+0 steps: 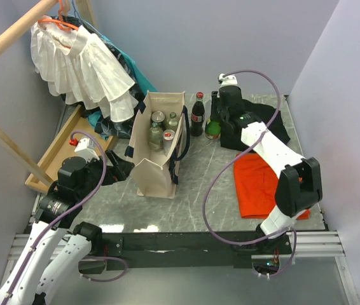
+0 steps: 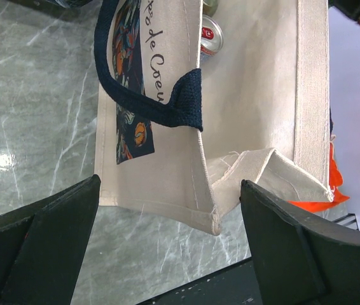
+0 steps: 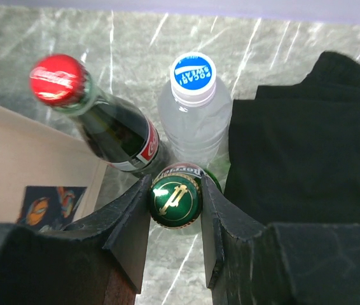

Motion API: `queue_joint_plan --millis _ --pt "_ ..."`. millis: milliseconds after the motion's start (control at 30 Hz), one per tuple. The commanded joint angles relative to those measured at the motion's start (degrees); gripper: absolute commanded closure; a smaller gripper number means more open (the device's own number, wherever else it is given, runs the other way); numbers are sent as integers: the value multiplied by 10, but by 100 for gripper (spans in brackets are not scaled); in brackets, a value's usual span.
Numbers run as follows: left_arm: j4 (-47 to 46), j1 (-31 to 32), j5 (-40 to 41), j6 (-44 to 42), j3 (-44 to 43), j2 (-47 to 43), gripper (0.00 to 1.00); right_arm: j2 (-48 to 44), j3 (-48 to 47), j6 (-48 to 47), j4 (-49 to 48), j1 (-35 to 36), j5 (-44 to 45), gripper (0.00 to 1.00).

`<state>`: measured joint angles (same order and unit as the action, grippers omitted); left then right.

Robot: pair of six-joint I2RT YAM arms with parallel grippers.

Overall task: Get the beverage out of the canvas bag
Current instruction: Place the drink at the center of the board.

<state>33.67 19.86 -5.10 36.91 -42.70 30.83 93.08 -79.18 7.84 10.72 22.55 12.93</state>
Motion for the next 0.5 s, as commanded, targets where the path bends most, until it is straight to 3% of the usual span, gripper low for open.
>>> queue_joint_plan --millis 0,467 --pt "-1 1 10 -1 3 -2 4 3 -20 11 -126 -3 12 100" --pt "0 1 13 0 3 3 4 37 0 10 -171 -4 35 100"
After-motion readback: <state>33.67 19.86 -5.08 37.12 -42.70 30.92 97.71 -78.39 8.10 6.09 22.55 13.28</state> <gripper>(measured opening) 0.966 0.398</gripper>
